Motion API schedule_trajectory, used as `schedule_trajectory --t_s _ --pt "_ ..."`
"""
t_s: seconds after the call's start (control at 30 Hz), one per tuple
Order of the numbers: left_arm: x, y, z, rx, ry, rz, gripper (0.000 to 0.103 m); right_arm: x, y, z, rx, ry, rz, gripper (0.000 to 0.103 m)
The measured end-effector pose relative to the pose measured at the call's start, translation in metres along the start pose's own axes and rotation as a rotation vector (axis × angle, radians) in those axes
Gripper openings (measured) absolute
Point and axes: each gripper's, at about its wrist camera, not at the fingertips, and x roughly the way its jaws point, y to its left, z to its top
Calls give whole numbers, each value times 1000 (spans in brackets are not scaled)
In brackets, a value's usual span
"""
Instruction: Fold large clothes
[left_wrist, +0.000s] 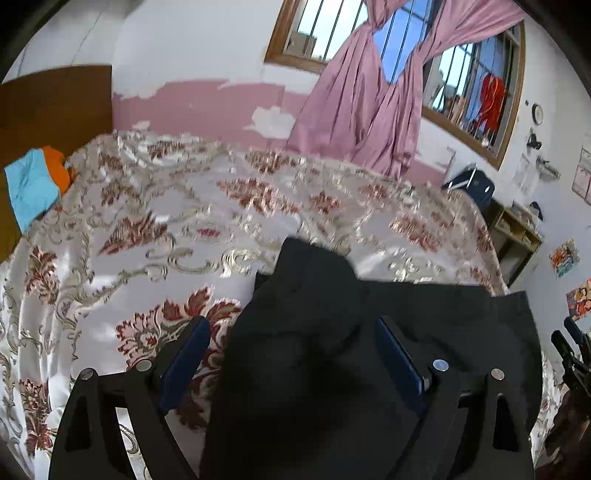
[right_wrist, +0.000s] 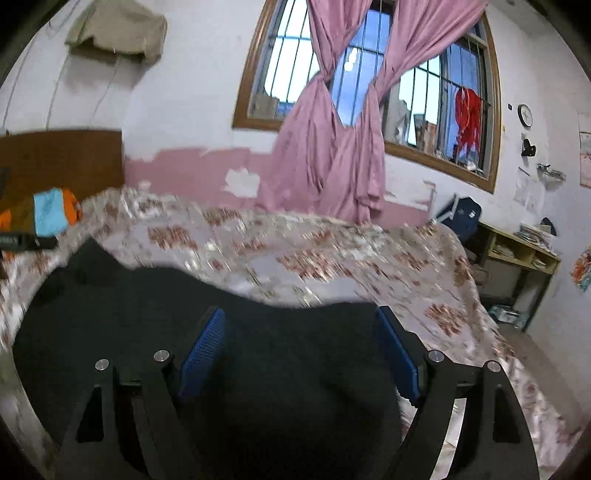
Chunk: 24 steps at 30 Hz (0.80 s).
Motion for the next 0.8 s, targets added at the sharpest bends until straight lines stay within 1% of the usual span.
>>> schedule_trajectory --t_s 0.1,0.13,0.17,0.23,0.27,0.3,0.37,0.43,0.57,0.6,0.63,0.67,0.7,0.73,0.77,0.8 --pt "19 9 4 -45 58 -30 89 14 -25 -6 37 93 -30 78" --pt "27 11 6 -60 75 -49 89 24 -38 -10 87 141 -7 78" --pt "34 12 9 -65 86 -63 89 31 -46 -12 124 167 17 78" --pt "43 10 14 -63 98 -72 88 53 -70 -14 254 242 94 78" --pt "47 10 17 -64 97 -79 88 59 -76 -14 287 251 123 78" --pt "50 8 21 -63 95 -90 88 68 -84 -12 331 255 172 78" --pt "56 0 28 -44 92 -112 88 82 -86 -8 338 272 223 78" --pt "66 -13 37 7 113 -137 88 98 -81 2 298 291 266 78" --pt "85 -32 46 84 158 -115 88 127 -70 14 243 367 309 77" --pt "89 -36 46 94 160 -105 82 132 -69 17 237 374 308 77" --pt "91 -37 47 98 157 -98 73 136 -67 20 232 381 304 68" --pt "92 -37 47 99 157 -87 45 139 -66 22 223 394 286 41" --pt "96 -36 47 98 169 -57 20 144 -64 23 212 411 265 28" --pt "99 -34 47 88 178 -48 15 146 -62 22 201 423 259 18" --pt "99 -31 46 68 166 -47 12 146 -62 24 191 419 256 11" --pt "97 -27 46 59 145 -38 10 144 -59 25 167 402 229 9"
